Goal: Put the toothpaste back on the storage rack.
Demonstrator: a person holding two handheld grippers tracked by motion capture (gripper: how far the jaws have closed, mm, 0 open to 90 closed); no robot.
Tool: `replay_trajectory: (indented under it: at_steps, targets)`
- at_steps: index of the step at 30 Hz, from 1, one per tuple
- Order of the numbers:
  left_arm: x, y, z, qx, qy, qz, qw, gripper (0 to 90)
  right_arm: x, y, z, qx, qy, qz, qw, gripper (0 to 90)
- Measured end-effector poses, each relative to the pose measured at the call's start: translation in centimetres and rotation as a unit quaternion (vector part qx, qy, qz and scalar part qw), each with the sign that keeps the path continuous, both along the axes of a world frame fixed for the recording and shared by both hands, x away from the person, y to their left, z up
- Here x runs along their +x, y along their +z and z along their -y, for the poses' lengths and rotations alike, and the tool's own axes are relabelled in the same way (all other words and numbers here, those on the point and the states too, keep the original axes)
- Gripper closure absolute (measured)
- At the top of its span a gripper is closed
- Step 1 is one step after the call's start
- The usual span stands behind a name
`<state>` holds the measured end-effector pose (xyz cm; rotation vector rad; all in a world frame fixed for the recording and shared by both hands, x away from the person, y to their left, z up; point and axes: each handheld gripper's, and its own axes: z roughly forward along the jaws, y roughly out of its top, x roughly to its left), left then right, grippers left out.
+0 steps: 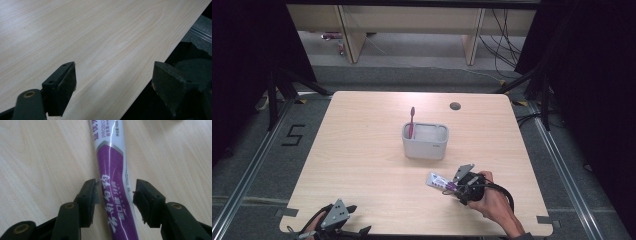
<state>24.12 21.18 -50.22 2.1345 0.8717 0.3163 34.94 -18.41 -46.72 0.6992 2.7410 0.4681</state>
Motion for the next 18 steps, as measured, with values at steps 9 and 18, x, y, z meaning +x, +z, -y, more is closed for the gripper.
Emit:
replay_trajectory:
  at_steps: [9, 18]
  targets:
    - [0.0, 0.0, 0.0, 0.002, -0.003, 0.001, 1.0000, 19.3, 1.0, -0.4, -0.9, -0.022, 0.009, -0.016, 0.9996, 56.5]
    - [0.1, 0.0, -0.1, 0.014, -0.004, 0.005, 0.9999, 19.5, 1.3, -0.5, -1.3, -0.030, 0.017, -0.020, 0.9992, 59.6]
